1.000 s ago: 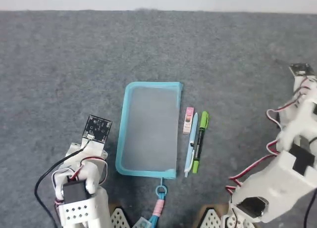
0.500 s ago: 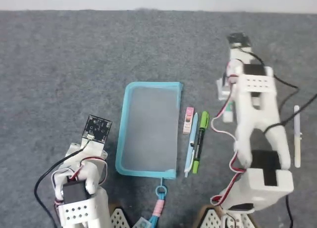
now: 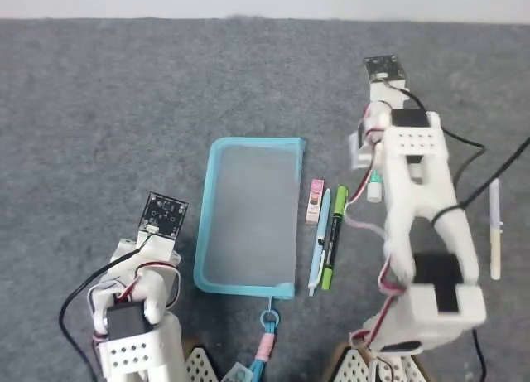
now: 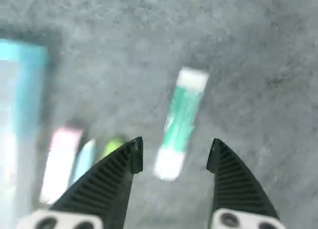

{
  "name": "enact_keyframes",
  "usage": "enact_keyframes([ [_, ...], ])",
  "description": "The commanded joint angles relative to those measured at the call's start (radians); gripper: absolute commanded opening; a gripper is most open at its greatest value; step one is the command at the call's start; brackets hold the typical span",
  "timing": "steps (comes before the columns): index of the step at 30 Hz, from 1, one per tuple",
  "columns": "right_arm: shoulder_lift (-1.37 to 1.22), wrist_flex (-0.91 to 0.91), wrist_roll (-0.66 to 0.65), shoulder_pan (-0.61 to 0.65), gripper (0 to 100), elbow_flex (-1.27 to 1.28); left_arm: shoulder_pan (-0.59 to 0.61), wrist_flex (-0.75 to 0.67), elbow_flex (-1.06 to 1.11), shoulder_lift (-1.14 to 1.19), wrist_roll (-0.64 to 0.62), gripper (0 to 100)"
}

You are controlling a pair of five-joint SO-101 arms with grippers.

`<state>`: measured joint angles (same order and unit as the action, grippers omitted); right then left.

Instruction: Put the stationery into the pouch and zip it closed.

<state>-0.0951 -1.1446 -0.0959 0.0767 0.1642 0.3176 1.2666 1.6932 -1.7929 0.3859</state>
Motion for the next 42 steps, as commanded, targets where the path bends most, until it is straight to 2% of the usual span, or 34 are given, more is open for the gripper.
enact_keyframes([
  [1, 0.203, -0.097, 0.094, 0.131, 16.9, 0.135, 0.005, 0.003, -0.005, -0.008, 0.011, 1],
  [5, 0.26, -0.039, 0.104, 0.214, 16.8, 0.344, 0.005, 0.003, -0.005, -0.008, 0.011, 1],
  [10, 0.262, 0.093, 0.106, 0.219, 16.7, 0.502, 0.005, 0.003, -0.005, -0.008, 0.011, 1],
  [24, 0.26, 0.286, 0.106, 0.219, 16.5, 0.669, 0.005, 0.003, -0.005, -0.008, 0.011, 1],
  [27, 0.26, 0.286, 0.104, 0.217, 15.8, 0.678, 0.005, 0.003, -0.005, -0.008, 0.011, 1],
  [32, 0.26, 0.286, 0.097, 0.217, 4.3, 0.678, 0.005, 0.003, -0.005, -0.008, 0.011, 1],
  [35, 0.26, 0.28, 0.089, 0.216, 0.6, 0.678, 0.005, 0.003, -0.005, -0.008, 0.011, 1],
  [39, 0.28, 0.245, 0.031, 0.13, 0.8, 0.657, 0.005, 0.003, -0.005, -0.008, 0.011, 1],
  [42, 0.343, 0.104, 0.012, 0.035, 0.8, 0.565, 0.005, 0.003, -0.005, -0.008, 0.011, 1],
])
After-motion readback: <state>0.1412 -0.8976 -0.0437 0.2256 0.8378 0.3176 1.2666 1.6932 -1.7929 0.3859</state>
